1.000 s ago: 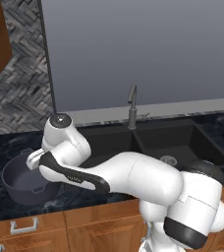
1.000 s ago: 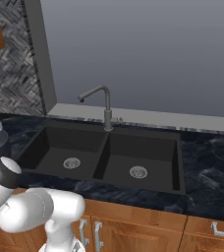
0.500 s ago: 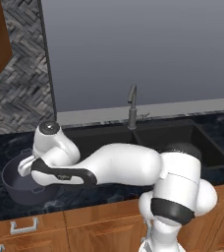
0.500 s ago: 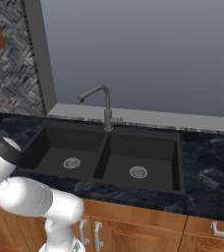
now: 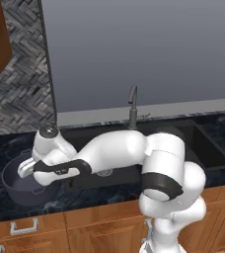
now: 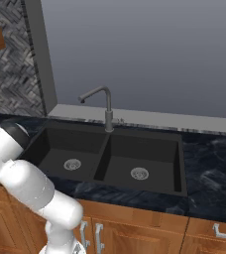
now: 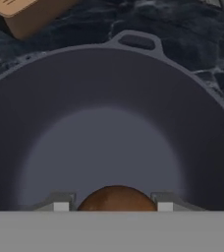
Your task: Dump the mushroom from the pot into the sink. Then turn on the water and wash the mushroom. Then turn off the water and put the mushroom back in the pot.
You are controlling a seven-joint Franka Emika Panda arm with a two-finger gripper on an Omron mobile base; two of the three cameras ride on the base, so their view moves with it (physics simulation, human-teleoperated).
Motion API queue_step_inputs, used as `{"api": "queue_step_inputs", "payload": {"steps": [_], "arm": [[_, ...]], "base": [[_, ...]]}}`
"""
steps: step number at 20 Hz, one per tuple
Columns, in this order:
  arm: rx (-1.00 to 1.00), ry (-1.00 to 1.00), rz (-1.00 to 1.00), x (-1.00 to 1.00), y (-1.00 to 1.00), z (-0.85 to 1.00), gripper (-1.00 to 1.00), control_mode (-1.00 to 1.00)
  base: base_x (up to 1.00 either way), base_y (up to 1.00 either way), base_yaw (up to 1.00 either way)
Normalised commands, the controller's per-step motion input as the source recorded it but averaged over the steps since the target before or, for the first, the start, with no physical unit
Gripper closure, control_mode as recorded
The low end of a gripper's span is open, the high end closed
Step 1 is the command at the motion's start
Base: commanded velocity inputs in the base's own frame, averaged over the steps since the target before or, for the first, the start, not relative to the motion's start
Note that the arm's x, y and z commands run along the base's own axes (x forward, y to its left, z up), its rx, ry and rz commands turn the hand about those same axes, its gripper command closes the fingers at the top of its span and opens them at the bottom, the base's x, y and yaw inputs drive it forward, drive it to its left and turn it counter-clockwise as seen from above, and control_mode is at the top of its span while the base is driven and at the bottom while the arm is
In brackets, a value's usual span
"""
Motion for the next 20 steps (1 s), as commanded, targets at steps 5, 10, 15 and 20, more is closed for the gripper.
{"api": "queue_step_inputs", "payload": {"steps": [5,10,15,20], "arm": [[-0.01,0.01,0.00,0.26,0.28,-0.15,1.00,-1.00],[0.00,0.00,0.00,0.19,0.29,-0.03,1.00,-1.00],[-0.02,0.00,0.00,0.15,0.36,0.00,-1.00,-1.00],[0.00,0.00,0.01,0.01,-0.04,0.00,-1.00,-1.00]], "base": [[0.00,0.00,0.00],[0.00,0.00,0.00],[0.00,0.00,0.00],[0.00,0.00,0.00]]}}
